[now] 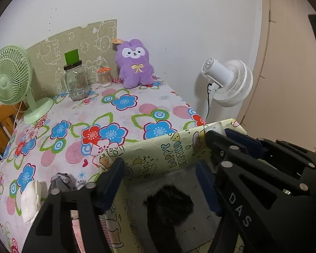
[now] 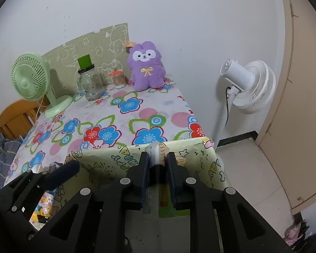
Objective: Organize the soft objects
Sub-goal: 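Open the left tool over the gift box while the right tool drops the tissue pack inside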
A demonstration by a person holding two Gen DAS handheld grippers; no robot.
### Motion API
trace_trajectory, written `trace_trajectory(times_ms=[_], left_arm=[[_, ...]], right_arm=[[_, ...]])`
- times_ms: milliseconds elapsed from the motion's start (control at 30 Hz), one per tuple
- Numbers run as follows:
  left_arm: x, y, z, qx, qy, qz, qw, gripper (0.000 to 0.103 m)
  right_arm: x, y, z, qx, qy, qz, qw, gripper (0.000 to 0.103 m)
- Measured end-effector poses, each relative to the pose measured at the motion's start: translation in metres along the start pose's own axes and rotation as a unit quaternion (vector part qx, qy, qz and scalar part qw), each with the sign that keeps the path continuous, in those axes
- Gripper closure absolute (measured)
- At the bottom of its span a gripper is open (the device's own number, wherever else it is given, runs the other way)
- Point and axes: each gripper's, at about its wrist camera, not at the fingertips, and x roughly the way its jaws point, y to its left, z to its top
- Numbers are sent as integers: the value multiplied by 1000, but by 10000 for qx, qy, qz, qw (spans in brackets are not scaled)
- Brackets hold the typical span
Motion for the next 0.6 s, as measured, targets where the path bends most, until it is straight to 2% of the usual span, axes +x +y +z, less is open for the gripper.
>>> trace_trajectory(times_ms=[67, 133, 200, 367, 500, 600], left_arm=[[-1, 0, 0, -2, -12, -26, 10000, 25], [-4, 0, 0, -7, -24, -99, 9999, 20], [-6, 1, 1, -26, -11, -140, 9999, 17], [-16, 3, 1, -44, -109, -55, 9999, 12], [-27, 5, 1, -37, -219, 83, 9997, 7], [-35, 9, 0, -71, -292, 163, 9994, 3]], right_arm=[[-2, 1, 0, -13, 9, -23, 10000, 77], [-4, 2, 1, -35, -19, -21, 10000, 68], [-8, 2, 1, -27, -74, -4, 10000, 46], [-18, 5, 2, -38, -182, 1, 9998, 43], [-28, 9, 2, -23, -279, 40, 9996, 31], [-37, 12, 2, -42, -345, 62, 9994, 30]])
